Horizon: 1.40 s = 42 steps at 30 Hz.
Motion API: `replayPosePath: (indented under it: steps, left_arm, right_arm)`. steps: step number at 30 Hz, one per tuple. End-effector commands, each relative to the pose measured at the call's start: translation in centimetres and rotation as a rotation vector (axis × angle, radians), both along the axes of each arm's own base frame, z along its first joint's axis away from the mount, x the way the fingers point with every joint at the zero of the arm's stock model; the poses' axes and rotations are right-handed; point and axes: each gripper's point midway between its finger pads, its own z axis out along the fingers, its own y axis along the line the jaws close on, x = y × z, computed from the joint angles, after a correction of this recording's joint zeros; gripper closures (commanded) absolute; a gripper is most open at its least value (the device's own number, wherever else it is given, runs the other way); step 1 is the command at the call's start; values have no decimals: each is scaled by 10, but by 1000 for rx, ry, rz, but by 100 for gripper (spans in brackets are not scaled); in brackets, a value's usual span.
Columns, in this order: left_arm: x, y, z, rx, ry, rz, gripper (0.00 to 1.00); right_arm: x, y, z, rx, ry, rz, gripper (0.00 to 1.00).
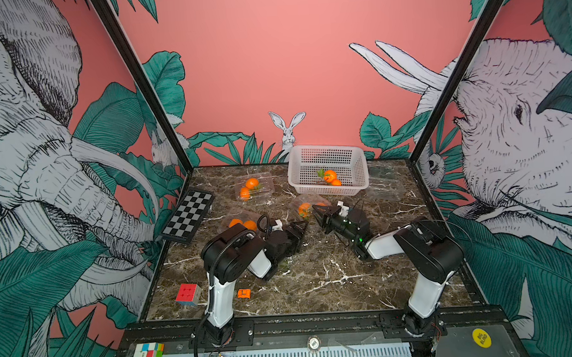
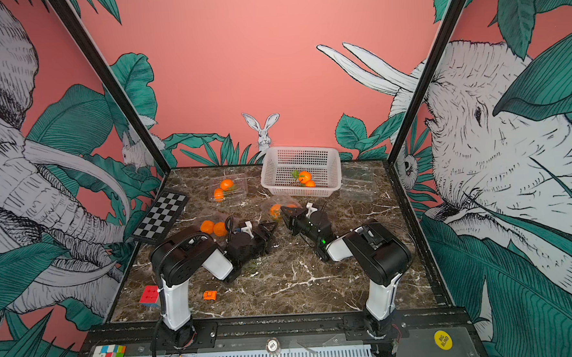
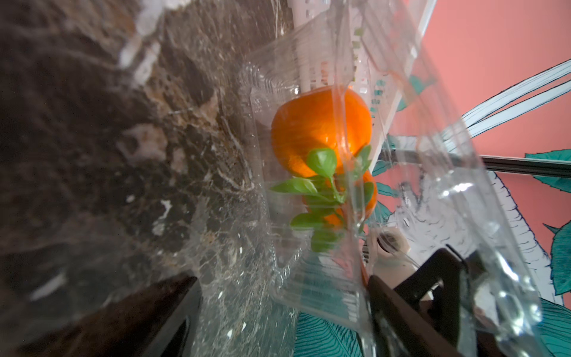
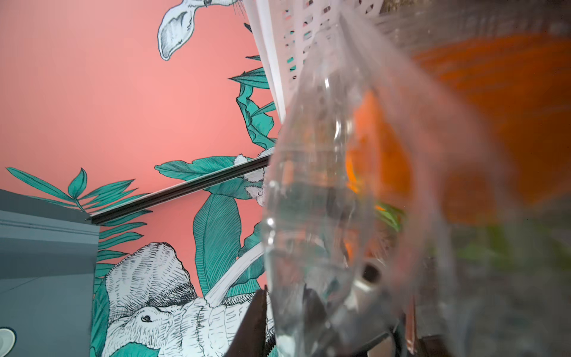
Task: Take oranges out of containers
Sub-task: Open the packing box at the center of the board.
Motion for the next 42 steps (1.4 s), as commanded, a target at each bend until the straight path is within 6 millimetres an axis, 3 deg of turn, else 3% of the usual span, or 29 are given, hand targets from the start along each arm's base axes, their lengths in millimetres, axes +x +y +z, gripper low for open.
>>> replayPosePath:
  steps: [1,12,27,35,42]
  left_arm:
    - [-46,36,-94,278,272,-32,16]
    - [-58,43,-107,304,316,-40,17]
    - [-67,49,-112,333,339,-54,18]
    - [-61,46,-102,333,313,-52,18]
    - [-49,46,-78,357,246,-40,16]
  right_arm:
    - [8,-2,21,80,-30,-45,78]
    - [15,-13,26,125,17,-123,78]
    - [34,-10,48,268,22,-161,78]
    - [33,-13,50,237,9,-150,70]
    - [23,-29,57,49,-51,-87,57]
